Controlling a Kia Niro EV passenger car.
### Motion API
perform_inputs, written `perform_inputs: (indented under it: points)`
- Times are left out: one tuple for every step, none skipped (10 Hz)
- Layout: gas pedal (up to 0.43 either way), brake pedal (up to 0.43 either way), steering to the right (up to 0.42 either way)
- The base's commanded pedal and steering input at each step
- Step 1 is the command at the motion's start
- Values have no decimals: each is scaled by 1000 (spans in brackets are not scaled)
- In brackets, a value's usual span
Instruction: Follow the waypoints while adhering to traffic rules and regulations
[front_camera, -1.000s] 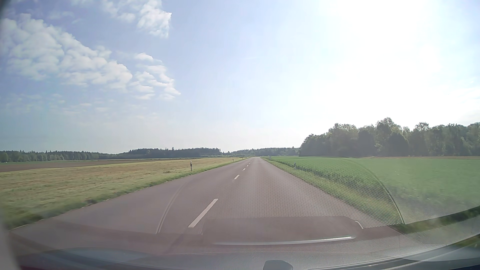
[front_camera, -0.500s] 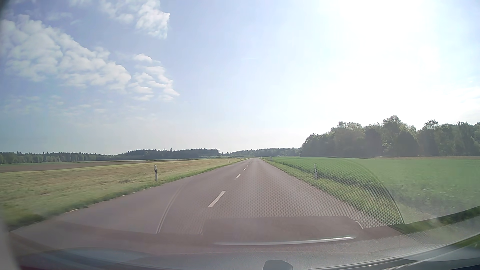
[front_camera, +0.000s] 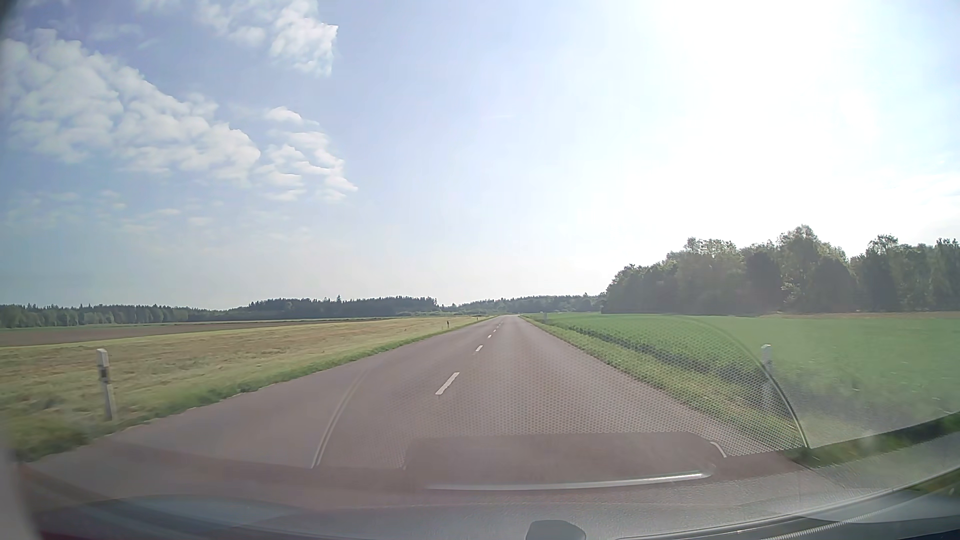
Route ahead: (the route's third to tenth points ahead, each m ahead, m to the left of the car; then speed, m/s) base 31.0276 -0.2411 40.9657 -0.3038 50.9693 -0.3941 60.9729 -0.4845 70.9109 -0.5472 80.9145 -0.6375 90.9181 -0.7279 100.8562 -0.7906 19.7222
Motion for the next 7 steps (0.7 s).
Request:
perform_inputs:
  points:
    - [220, 0, 1]
    - [220, 0, 1]
    - [220, 0, 0]
    - [220, 0, 0]
    - [220, 0, -1]
    - [220, 0, -2]
    - [220, 0, -3]
